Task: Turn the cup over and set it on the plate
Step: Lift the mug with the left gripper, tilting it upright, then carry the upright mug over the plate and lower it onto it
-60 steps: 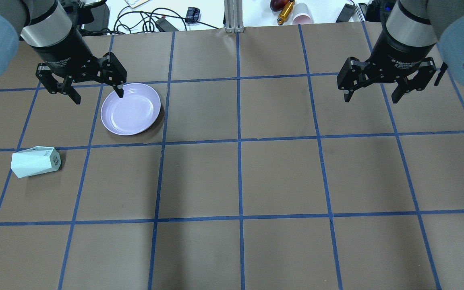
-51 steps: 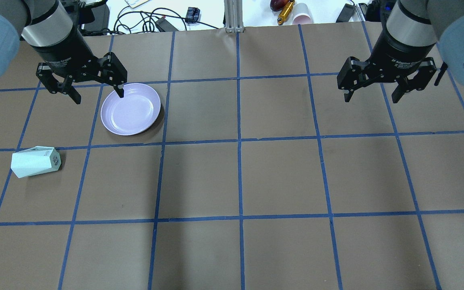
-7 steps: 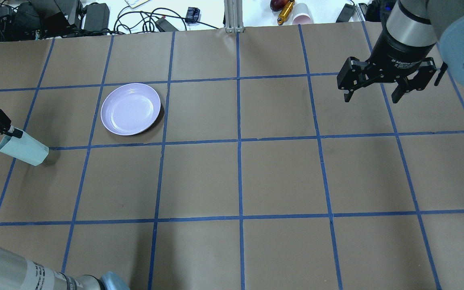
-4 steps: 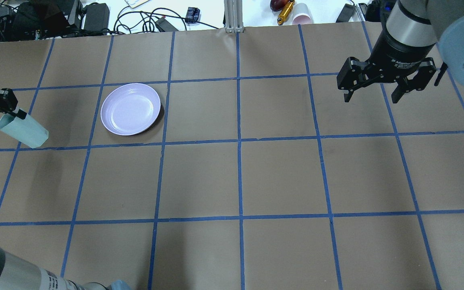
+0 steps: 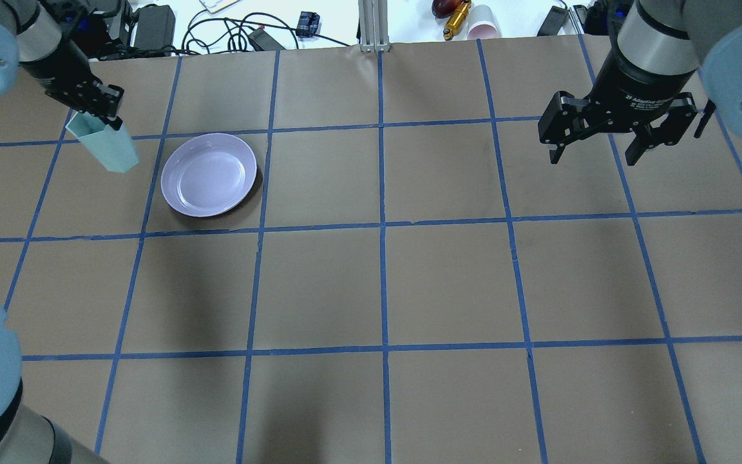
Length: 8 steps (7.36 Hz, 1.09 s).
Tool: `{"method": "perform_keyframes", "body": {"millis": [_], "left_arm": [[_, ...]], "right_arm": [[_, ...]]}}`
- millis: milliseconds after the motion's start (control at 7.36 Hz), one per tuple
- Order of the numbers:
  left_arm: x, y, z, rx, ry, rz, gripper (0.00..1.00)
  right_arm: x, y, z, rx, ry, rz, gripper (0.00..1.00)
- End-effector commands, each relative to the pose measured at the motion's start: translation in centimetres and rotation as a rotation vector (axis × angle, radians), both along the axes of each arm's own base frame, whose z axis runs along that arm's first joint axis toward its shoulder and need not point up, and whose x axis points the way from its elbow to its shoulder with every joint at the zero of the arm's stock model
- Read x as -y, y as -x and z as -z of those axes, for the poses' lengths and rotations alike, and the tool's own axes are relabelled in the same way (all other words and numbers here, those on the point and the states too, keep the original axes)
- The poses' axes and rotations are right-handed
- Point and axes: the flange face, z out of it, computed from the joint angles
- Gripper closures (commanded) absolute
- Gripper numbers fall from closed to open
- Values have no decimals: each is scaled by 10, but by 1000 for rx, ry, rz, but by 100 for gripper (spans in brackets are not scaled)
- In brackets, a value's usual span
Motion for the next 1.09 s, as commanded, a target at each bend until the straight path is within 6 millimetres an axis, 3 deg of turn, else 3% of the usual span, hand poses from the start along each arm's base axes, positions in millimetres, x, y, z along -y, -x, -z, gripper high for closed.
{"method": "perform_keyframes", "body": {"millis": [0,136,407,951], "left_arm": [[4,74,22,8,5,134,100],[1,87,42,10,28,219,100],[-11,89,73,18,48,327,100],[-13,93,84,-5,34,326,100]], "right_arm": [[0,0,0,0,-1,0,0],[0,0,0,-1,-1,0,0],[0,0,0,-1,1,0,0],[0,0,0,-3,1,0,0]]}}
